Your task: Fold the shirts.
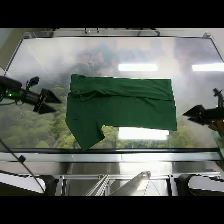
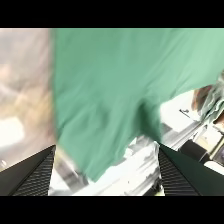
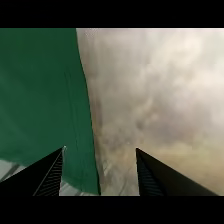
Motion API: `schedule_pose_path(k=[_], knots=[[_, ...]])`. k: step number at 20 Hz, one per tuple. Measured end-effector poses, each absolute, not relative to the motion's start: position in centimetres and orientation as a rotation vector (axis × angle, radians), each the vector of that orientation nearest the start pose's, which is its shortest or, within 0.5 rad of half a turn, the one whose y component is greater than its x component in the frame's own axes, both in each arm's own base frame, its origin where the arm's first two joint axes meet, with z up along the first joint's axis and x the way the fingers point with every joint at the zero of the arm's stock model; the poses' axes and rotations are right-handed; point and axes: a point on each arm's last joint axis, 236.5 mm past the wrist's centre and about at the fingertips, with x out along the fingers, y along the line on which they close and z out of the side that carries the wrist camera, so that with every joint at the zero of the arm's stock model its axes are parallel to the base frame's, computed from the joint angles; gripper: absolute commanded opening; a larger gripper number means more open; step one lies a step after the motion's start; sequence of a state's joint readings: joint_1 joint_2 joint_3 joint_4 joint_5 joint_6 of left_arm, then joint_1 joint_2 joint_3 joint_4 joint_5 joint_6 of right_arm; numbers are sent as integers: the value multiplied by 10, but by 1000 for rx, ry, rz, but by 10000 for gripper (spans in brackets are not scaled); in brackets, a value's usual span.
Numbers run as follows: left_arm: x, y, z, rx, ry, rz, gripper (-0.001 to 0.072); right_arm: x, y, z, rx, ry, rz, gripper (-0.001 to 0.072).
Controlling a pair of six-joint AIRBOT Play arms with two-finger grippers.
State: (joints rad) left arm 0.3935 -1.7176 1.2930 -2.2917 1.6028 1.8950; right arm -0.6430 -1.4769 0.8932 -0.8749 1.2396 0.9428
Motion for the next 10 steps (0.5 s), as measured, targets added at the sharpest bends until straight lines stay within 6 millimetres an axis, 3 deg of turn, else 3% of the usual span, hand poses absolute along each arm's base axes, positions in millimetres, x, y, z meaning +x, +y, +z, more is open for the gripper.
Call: schedule_pose_path(k=[3, 5, 6, 8, 10], knots=[[324, -13, -55, -862, 1653, -453, 704, 295, -32, -102, 810, 1400, 290, 497], [309, -13, -62, -886, 1668, -439, 705, 288, -10, -109, 842, 1447, 338, 422], [302, -14, -66, -899, 1676, -433, 705, 286, 0, -112, 854, 1464, 362, 421], [293, -16, -76, -911, 1688, -414, 705, 287, 24, -118, 869, 1487, 421, 201], [287, -22, -86, -910, 1696, -399, 704, 292, 40, -125, 860, 1487, 451, 31]])
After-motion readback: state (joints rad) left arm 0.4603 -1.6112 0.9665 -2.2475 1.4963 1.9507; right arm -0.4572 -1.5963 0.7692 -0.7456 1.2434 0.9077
